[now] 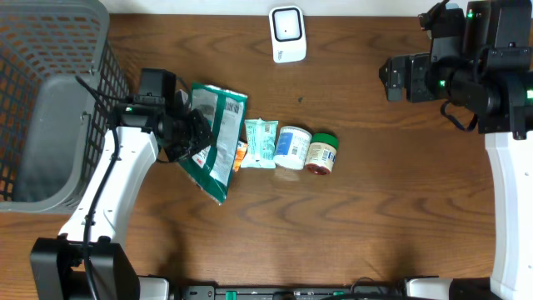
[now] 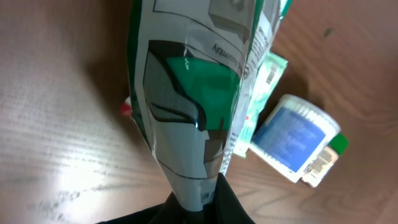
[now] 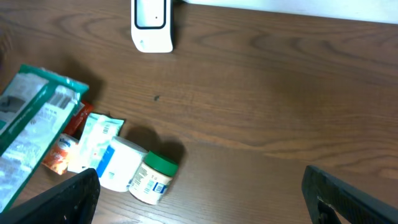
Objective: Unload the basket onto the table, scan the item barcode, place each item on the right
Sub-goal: 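Carry the green packet and lay it left of the tissue pack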
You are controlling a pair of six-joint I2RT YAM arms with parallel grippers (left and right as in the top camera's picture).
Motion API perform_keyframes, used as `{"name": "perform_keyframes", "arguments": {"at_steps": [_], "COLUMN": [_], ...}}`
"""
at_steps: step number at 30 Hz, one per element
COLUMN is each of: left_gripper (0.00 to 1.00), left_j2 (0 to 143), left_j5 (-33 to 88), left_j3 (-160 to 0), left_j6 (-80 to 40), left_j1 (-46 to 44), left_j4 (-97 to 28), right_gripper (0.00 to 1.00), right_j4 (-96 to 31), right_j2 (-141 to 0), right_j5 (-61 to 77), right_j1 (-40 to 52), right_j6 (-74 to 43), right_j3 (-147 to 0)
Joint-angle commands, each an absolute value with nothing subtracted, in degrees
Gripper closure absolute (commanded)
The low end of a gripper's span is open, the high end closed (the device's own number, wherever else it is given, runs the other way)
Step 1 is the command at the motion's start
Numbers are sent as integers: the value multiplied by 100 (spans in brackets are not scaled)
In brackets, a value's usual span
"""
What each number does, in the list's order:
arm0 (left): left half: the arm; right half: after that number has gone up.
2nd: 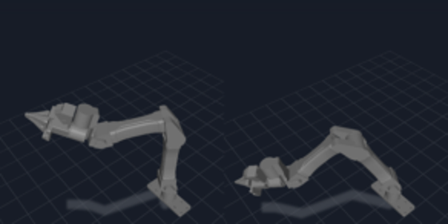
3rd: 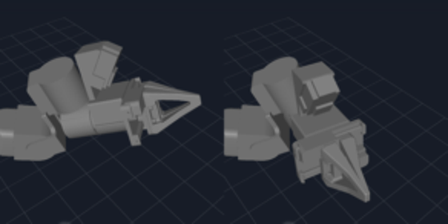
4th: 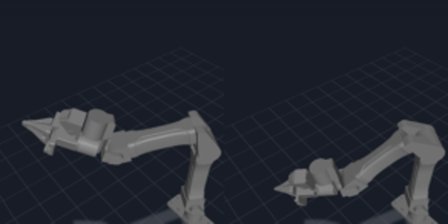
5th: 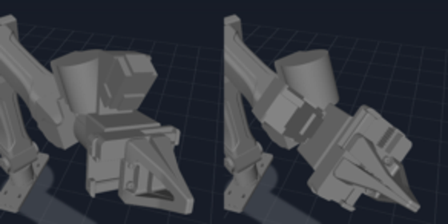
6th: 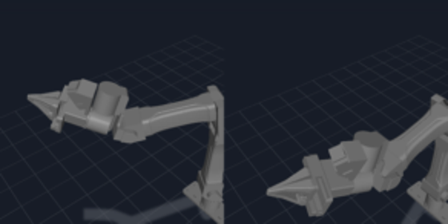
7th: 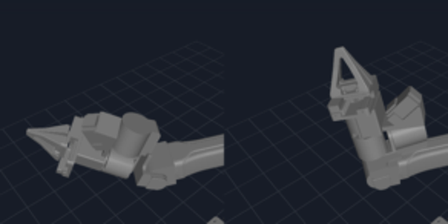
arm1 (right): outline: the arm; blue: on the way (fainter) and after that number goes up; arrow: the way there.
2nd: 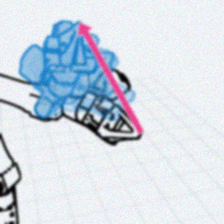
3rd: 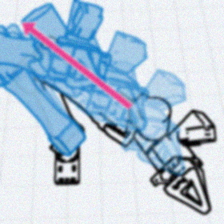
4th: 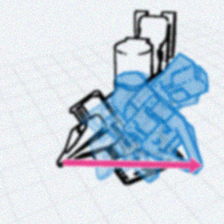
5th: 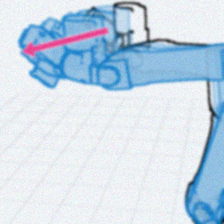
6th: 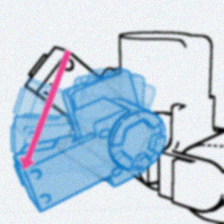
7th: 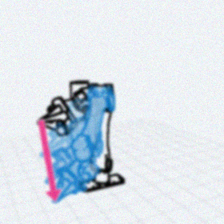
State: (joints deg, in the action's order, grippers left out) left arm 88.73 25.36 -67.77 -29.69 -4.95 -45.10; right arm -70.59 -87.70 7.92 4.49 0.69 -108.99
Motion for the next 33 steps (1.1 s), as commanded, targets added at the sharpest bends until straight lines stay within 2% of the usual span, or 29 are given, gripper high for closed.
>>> {"name": "perform_keyframes", "arguments": {"at_steps": [1,8,23,24,25,27,30,33], "left_gripper": [93,93,92,88,76,43,28,26], "left_j2": [8862,8886,8897,8895,8895,8882,8820,8683], "left_j5": [2220,366,781,884,974,985,985,982], "left_j3": [-6759,-6740,-5881,-5881,-5881,-5885,-5916,-6036], "left_j6": [-2812,-2808,-2770,-2768,-2742,-2646,-2528,-2364], "left_j1": [-495,-495,-497,-497,-495,-495,-489,-489], "left_j4": [-4296,-4296,-3822,-3826,-3837,-3839,-3848,-3850], "right_gripper": [1,1,1,1,1,1,1,1], "right_j4": [-7057,-7057,-7057,-7057,-7057,-7057,-7057,-7057], "right_j2": [-8766,-8766,-8766,-8766,-8766,-8766,-8766,-8766], "right_j5": [799,799,801,799,799,799,799,801], "right_j1": [493,493,493,493,493,493,493,493], "right_j6": [137,137,137,137,137,137,137,137], "right_j3": [-10980,-10980,-10980,-10980,-10980,-10980,-10980,-10980]}}
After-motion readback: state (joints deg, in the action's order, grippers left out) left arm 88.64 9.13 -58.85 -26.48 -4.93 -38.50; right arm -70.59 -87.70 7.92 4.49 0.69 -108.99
